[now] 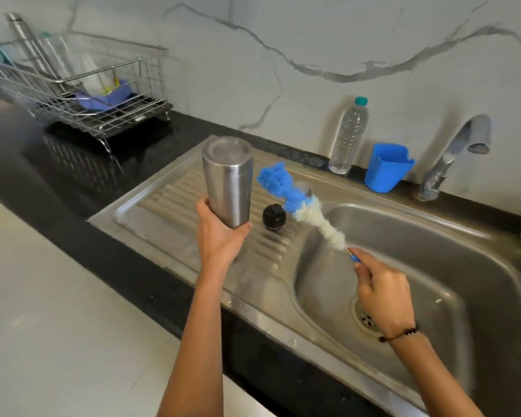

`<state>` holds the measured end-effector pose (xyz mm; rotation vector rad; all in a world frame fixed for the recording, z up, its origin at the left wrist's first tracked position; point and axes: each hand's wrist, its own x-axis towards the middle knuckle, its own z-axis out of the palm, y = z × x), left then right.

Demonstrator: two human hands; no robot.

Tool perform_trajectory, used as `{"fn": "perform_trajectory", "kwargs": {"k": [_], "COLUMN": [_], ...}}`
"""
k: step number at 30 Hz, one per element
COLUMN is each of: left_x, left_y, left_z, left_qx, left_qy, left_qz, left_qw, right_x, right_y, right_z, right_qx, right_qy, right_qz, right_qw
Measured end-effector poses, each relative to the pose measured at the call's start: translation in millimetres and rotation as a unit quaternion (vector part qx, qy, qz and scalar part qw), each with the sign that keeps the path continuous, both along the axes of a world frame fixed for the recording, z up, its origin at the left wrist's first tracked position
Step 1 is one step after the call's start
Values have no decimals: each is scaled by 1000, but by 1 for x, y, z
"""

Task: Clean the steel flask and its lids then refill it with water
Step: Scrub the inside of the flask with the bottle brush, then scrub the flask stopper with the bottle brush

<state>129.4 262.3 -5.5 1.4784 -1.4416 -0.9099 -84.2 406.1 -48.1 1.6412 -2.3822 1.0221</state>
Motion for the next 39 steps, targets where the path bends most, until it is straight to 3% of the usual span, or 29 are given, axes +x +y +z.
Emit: {"fn": "perform_trajectory", "kwargs": {"k": [16, 25, 35, 37, 39], "left_x": [18, 27, 35, 45, 54], "left_y": [19, 19, 26, 30, 36], "left_z": [-20, -16, -7, 6, 31], "left_qx": [46, 71, 91, 84, 16], "left_qy": [7, -41, -25, -20, -10], "left_qz": [16, -43, -82, -107, -91], "left_qw": [999, 996, 992, 991, 996], "right_x": [12, 13, 13, 12, 10], "right_y": [6, 7, 11, 13, 15], "right_z": [10, 12, 12, 12, 13], "right_qx": [57, 58, 55, 57, 64], "right_qy": [-26, -36, -53, -60, -64], "right_qz": [-15, -9, -16, -21, -31], "right_qw": [998, 998, 997, 996, 995]}}
